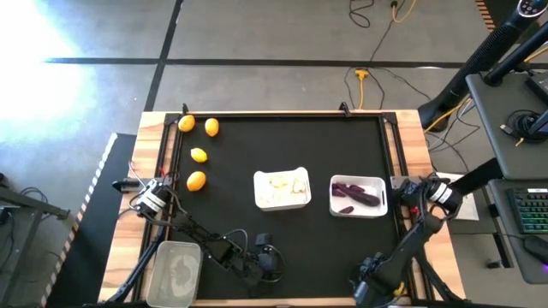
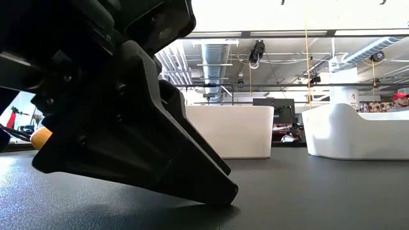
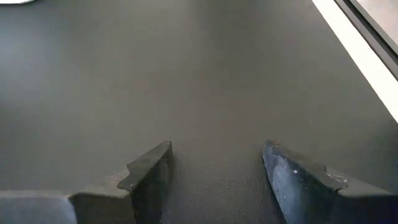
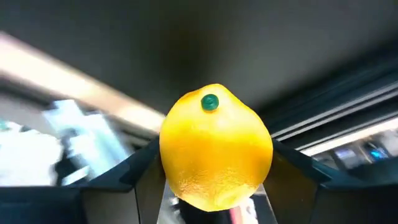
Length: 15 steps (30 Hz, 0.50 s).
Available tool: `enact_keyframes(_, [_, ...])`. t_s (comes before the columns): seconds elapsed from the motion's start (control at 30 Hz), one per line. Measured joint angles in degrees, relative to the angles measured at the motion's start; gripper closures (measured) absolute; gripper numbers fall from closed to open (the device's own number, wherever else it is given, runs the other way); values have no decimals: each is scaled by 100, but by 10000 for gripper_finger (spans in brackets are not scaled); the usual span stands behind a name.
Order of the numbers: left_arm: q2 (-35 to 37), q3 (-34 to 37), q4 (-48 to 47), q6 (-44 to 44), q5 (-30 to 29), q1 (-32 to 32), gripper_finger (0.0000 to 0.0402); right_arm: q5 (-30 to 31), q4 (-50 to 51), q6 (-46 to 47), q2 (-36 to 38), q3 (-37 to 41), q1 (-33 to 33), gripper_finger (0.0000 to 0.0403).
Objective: Sort produce into baskets
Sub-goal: Put the lemon into the gray bin
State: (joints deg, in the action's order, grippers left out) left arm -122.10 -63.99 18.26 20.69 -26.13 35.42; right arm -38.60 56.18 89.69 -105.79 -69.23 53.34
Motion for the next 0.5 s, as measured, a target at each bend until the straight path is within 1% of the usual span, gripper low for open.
enact_keyframes(0.07, [2, 0, -3, 43, 17, -2, 166, 272, 74, -98, 47, -149, -173, 187])
enact_keyframes(0.1, [2, 0, -3, 73, 17, -2, 166, 541, 100, -181, 79, -230, -263, 186])
enact_keyframes(0.2, [12, 2, -19, 183, 12, 49, 166, 1790, 58, -627, 150, -537, -537, 186])
enact_keyframes(0.3, [65, 0, -215, 425, -196, 190, 166, 3360, -85, -1507, 154, -872, -800, 186])
enact_keyframes(0.37, [124, 0, -461, 732, -353, 318, 166, 4451, -641, -2315, 154, -976, -952, 186])
enact_keyframes(0.4, [155, -2, -595, 918, -416, 380, 166, 4891, -1051, -2773, 154, -984, -1019, 186])
enact_keyframes(0.43, [183, -2, -748, 1137, -460, 441, 166, 5213, -1429, -3254, 149, -981, -1085, 186])
enact_keyframes(0.47, [210, -9, -909, 1377, -507, 504, 166, 5378, -1785, -3734, 146, -954, -1159, 186])
enact_keyframes(0.5, [232, -14, -1081, 1628, -572, 570, 166, 5413, -2104, -4156, 119, -930, -1257, 186])
